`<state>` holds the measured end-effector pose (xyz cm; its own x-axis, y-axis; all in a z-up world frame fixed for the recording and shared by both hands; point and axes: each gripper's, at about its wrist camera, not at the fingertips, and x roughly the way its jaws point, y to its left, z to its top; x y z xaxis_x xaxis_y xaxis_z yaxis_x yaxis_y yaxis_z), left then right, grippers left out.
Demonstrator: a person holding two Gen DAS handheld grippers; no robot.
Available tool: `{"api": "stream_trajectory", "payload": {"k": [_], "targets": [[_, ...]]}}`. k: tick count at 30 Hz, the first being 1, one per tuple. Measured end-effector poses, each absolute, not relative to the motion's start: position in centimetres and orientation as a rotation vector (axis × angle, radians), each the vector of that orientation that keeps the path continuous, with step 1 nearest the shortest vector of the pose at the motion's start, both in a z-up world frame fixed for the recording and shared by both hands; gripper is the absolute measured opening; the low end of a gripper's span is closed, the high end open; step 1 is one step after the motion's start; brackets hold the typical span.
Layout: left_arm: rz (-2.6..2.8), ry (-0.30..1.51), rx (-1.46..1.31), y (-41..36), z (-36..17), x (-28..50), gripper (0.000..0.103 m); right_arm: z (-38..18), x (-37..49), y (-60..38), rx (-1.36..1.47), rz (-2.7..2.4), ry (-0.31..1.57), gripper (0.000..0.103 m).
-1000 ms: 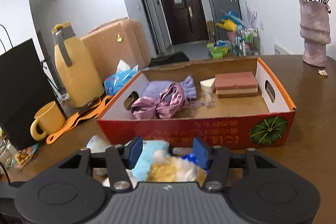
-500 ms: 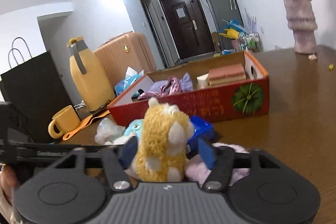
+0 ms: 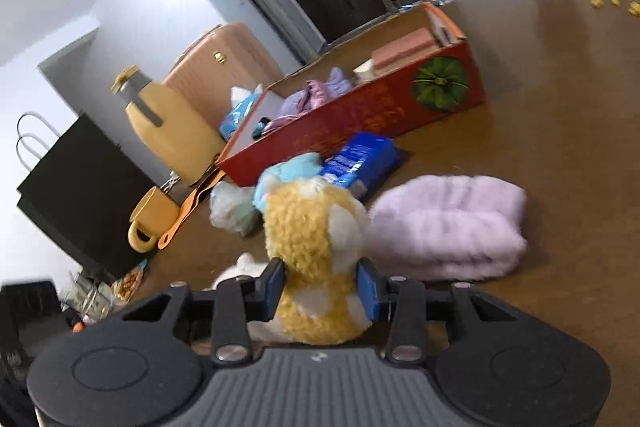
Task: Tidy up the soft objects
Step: 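Lower the plush lamb into the box and open both grippers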
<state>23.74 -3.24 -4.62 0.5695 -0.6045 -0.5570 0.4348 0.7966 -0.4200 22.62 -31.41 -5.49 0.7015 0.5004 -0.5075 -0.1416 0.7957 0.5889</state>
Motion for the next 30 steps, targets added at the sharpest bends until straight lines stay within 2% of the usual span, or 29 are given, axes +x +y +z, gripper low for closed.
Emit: {"api": "stream_trajectory", "payload": {"k": [4,6,8,14,16,20,23,25,30], "targets": [[-0.567,0.708,-0.235,-3.5,-4.5,24.1,0.058,-6.0,22.2,-30.7,0.494,0.386,0.642,0.049],[-0.559,0.712,-0.252,-3.5,-4.5,24.8,0.058,-6.5,22.5,-30.4,0.502,0.388,0.637,0.048],[-0.564,0.741,-0.244,-4.0,-4.8,25.4,0.05,-6.8,22.7,-30.5,0.52,0.398,0.622,0.047],[-0.564,0.757,-0.294,-3.6,-5.6,25.5,0.046,-7.0,23.5,-30.5,0.544,0.408,0.63,0.045],[-0.556,0.755,-0.326,-3.4,-5.2,25.6,0.044,-6.2,23.3,-30.2,0.524,0.407,0.622,0.042],[-0.578,0.648,-0.351,-3.2,-1.7,26.8,0.044,-2.4,23.8,-30.6,0.516,0.418,0.521,0.042],[-0.597,0.575,-0.336,-4.4,2.0,30.4,0.044,1.2,27.6,-32.1,0.501,0.417,0.477,0.042],[-0.597,0.592,-0.312,-6.2,3.5,34.5,0.044,2.7,31.5,-33.4,0.487,0.398,0.491,0.042],[-0.577,0.735,-0.318,-10.5,2.2,45.1,0.044,1.8,42.6,-36.3,0.5,0.29,0.66,0.041]]}}
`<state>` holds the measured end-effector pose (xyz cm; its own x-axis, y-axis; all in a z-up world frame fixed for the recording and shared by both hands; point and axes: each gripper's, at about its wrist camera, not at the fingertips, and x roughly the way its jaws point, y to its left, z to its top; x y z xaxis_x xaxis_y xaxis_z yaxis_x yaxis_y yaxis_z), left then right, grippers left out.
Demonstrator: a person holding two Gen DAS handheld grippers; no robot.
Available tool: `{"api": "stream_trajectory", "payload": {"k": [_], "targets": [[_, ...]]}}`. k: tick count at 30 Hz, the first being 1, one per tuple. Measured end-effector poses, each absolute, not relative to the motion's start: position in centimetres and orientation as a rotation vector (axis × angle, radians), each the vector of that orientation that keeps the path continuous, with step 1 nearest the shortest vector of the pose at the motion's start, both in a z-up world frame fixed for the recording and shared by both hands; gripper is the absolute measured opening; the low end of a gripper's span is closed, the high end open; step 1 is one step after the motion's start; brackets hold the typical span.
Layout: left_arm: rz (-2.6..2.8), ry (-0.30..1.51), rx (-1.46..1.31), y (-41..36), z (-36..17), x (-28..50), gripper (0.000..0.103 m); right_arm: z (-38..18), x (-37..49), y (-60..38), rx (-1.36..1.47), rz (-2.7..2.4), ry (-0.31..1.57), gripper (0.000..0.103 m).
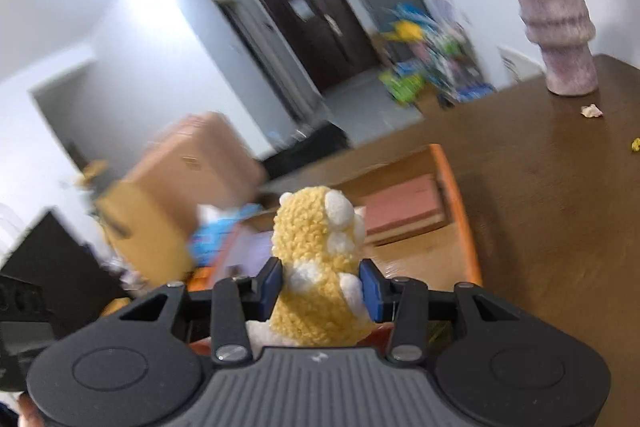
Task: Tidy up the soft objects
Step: 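Lower the plush lamb into the box and open both grippers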
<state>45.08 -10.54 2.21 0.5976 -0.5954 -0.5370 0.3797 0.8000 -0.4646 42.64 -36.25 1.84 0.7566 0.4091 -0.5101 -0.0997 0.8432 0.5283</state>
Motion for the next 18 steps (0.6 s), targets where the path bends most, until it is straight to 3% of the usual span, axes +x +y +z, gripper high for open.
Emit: {"api": "stream_trajectory", "payload": {"k": [5,10,18], "targets": [[-0.554,0.862,-0.348,-12.4,-2.0,50.5,0.043,-1.6,48.3,-36.6,0.447,0.21,0.818,0.04],[-0.535,0.899,-0.29,-13.6,-4.4,51.2,0.037,-1.7,48.0,-33.5,0.222,0.156,0.798,0.038],[-0.524,0.798,-0.242,-12.1,-0.8,48.7,0.043,1.8,45.2,-34.0,0.138,0.119,0.715,0.036]]}}
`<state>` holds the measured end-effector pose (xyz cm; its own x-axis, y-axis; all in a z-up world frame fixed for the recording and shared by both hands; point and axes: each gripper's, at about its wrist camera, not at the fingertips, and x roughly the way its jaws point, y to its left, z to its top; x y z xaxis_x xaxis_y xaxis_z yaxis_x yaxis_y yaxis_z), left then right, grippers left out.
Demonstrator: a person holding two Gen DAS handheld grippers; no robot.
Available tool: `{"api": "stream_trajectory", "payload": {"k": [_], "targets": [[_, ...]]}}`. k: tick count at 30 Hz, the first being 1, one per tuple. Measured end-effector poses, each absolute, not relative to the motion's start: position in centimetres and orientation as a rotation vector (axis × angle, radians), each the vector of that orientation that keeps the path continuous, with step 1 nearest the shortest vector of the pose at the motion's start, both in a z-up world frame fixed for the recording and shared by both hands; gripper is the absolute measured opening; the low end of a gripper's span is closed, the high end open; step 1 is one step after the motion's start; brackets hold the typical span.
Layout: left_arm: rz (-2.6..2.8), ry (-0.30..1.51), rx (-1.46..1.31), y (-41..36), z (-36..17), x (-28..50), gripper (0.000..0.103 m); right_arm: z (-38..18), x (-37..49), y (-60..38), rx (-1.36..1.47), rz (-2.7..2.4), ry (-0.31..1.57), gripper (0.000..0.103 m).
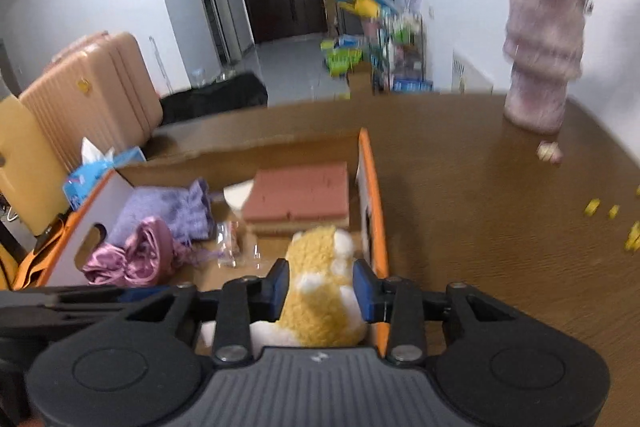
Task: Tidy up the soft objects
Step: 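Lower the plush lamb into the box and open both grippers, then withdraw both tools from the box back toward the table items, then grasp the light blue fuzzy plush with the left gripper while the right gripper grasps it too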
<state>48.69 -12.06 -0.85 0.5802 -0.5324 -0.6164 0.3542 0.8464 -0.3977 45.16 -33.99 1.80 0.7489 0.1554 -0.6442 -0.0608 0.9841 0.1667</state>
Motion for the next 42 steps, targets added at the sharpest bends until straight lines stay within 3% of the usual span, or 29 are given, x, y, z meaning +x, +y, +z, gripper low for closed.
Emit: {"api": "stream_trajectory", "payload": {"k": [2,4,6,9,12,24,38,42], "targets": [[-0.497,0.738,-0.19,-10.7,1.4,47.1,0.048,3.8,43.9,-34.1,0.1,0.117,0.674,0.043],[-0.446,0.672,-0.122,-9.1,3.7,45.1,0.056,5.8,42.4,-34.2,0.062,0.115,0.621,0.058],[-0.383,0.607,-0.057,-7.5,5.8,42.9,0.061,7.5,40.5,-34.2,0.029,0.121,0.568,0.066],[-0.31,0.499,0.02,-5.2,8.3,39.1,0.076,9.2,37.6,-33.9,-0.003,0.129,0.496,0.076],[-0.232,0.433,0.075,-3.3,9.6,35.3,0.077,10.5,34.4,-33.3,-0.033,0.142,0.421,0.084],[-0.169,0.353,0.039,0.9,10.5,25.3,0.082,12.0,24.2,-30.6,-0.032,0.193,0.284,0.088],[-0.183,0.366,-0.067,2.1,2.1,9.0,0.084,1.8,6.0,-29.8,0.076,0.149,0.266,0.094],[-0.212,0.385,-0.032,1.6,1.5,7.7,0.084,0.2,3.3,-29.6,0.13,0.177,0.28,0.096]]}}
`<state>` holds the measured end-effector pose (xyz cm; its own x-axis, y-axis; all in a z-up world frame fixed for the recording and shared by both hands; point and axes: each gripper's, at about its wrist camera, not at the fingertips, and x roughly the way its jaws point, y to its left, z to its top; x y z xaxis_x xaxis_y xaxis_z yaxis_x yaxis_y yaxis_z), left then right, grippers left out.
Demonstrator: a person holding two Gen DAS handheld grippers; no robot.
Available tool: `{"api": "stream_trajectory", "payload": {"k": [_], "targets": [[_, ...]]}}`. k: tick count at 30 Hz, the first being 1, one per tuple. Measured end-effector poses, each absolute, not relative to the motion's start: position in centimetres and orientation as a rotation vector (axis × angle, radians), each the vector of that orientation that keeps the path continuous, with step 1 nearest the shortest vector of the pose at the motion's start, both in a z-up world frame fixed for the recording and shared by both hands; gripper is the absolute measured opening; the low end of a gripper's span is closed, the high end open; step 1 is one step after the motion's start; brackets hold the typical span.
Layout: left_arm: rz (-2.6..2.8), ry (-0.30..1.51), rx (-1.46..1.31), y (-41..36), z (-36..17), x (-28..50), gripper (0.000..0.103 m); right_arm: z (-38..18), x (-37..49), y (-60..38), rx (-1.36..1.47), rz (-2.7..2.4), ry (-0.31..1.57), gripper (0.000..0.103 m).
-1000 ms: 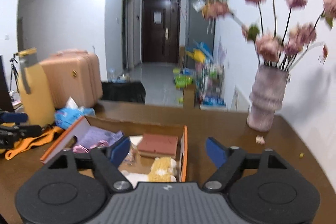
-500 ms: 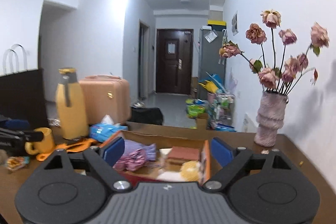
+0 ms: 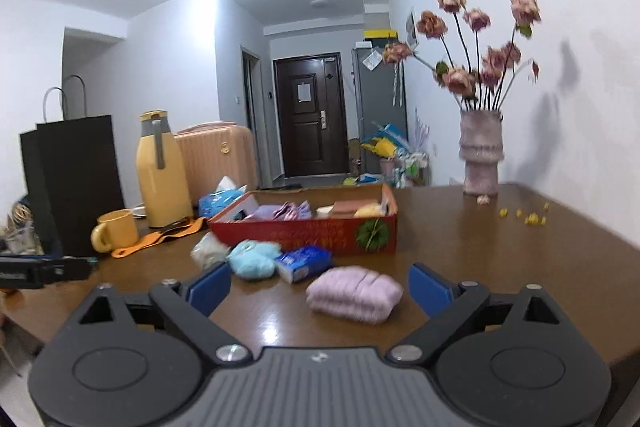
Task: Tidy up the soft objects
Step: 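Grasp the light blue fuzzy plush with the left gripper while the right gripper grasps it too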
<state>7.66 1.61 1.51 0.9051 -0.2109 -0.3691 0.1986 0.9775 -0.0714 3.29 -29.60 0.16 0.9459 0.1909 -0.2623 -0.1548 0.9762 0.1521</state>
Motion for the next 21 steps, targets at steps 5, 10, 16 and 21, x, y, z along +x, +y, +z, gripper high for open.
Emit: {"api": "stream_trajectory", "payload": {"k": [5,10,16,21], "targets": [[-0.203,0.408,-0.049,1.1,0.8,8.8,0.085,-0.7,4.4,-28.0,0.076,0.171,0.298,0.096],[-0.214,0.476,-0.047,0.3,-1.5,10.8,0.085,-2.4,6.2,-26.9,0.059,0.23,0.338,0.086],[-0.246,0.57,-0.122,-0.4,-2.8,16.4,0.072,-3.4,12.8,-25.9,0.112,0.293,0.442,0.053],[-0.29,0.666,-0.264,-0.7,-2.9,23.3,0.059,-2.3,21.5,-25.0,0.157,0.352,0.482,0.052]]}}
